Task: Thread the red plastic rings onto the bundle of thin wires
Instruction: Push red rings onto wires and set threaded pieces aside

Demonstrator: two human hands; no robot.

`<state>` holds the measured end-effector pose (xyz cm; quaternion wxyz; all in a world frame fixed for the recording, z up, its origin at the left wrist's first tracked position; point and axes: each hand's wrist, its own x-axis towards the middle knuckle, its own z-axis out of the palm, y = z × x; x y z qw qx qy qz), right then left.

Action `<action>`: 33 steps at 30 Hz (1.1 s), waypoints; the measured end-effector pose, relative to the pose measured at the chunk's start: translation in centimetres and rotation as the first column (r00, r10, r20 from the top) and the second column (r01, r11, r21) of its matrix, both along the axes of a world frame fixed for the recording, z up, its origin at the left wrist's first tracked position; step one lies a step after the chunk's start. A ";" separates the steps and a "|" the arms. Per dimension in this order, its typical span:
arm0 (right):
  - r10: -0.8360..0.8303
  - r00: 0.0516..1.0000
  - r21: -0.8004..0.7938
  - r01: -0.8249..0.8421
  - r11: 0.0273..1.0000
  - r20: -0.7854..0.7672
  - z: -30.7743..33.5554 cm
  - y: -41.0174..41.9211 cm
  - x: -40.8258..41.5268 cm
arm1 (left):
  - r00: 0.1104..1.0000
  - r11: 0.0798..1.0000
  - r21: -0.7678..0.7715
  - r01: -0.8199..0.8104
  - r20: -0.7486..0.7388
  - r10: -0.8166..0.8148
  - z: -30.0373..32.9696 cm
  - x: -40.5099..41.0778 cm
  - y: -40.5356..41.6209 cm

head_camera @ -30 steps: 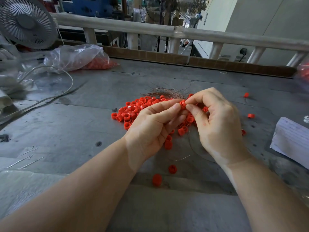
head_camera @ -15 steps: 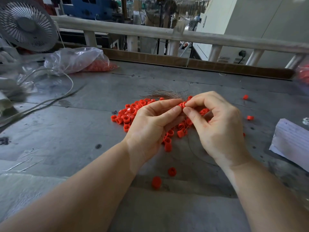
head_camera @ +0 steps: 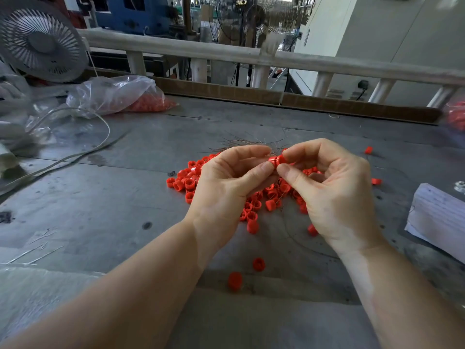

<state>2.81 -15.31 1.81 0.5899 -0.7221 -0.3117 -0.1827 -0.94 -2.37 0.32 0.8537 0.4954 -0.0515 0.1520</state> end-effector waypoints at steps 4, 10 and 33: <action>0.004 1.000 0.000 -0.004 1.000 0.006 0.1 -0.1 -0.1 | 0.999 1.000 0.005 -0.020 0.027 0.019 0.1 -0.1 0.0; -0.022 0.998 0.009 0.021 1.000 0.052 0.2 0.0 -0.2 | 0.996 0.995 0.061 -0.074 0.057 0.071 0.3 -0.2 0.0; -0.083 0.976 0.010 0.083 0.997 0.200 0.0 0.1 -0.5 | 0.989 0.982 0.122 -0.144 0.059 0.137 0.9 -0.5 -0.3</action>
